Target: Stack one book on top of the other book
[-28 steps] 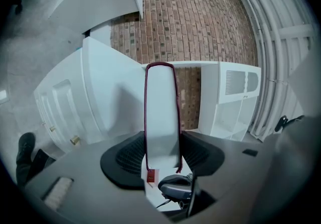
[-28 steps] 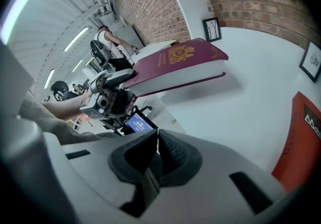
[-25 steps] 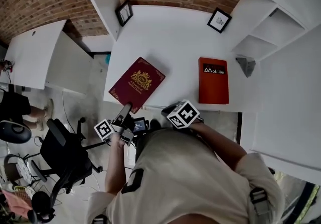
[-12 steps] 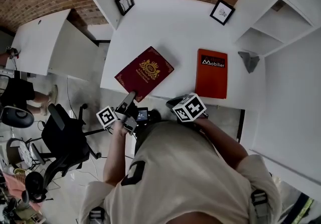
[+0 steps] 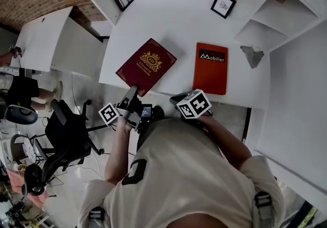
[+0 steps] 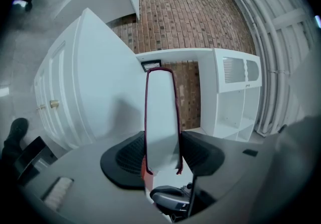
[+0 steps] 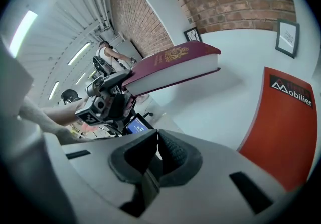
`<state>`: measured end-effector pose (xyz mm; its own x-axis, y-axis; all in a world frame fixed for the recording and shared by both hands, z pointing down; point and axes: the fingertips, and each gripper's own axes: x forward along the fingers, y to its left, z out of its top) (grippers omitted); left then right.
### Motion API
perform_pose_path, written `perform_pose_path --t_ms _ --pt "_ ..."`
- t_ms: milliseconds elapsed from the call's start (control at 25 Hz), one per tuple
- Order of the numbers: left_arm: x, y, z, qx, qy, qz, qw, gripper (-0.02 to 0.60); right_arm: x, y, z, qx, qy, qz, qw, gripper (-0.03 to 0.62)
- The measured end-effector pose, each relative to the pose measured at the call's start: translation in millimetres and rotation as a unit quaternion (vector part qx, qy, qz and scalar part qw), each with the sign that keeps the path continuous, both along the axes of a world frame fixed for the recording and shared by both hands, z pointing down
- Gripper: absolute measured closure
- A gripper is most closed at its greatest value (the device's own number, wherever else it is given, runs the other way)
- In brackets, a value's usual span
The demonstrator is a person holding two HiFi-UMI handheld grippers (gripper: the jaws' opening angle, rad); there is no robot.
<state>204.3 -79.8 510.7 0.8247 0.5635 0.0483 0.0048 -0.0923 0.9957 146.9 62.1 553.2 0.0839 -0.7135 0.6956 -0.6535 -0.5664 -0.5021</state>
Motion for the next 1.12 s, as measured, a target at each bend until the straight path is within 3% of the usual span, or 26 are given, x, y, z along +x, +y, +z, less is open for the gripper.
perform_pose_path --t_ms 440,680,960,1120 --pt "-28.7 33.5 -13.3 0.008 0.003 -0.055 0.9984 0.373 -53.2 39.5 2.3 0.019 -0.024 -0.026 0.999 0.589" --pt "-34.7 46.8 -17.2 -0.013 0.007 -0.089 0.9960 0.373 -84.9 56.1 19.4 0.010 -0.063 -0.048 0.997 0.589" --pt "-39.8 44.0 -11.3 -0.033 0.007 -0.083 0.9960 0.371 -96.6 59.9 21.0 -0.008 -0.070 -0.041 0.997 0.589" --pt "-30.8 39.1 -1.1 -0.034 0.007 -0.064 0.9974 0.373 -86.4 65.8 14.5 -0.021 -0.056 0.012 0.998 0.589"
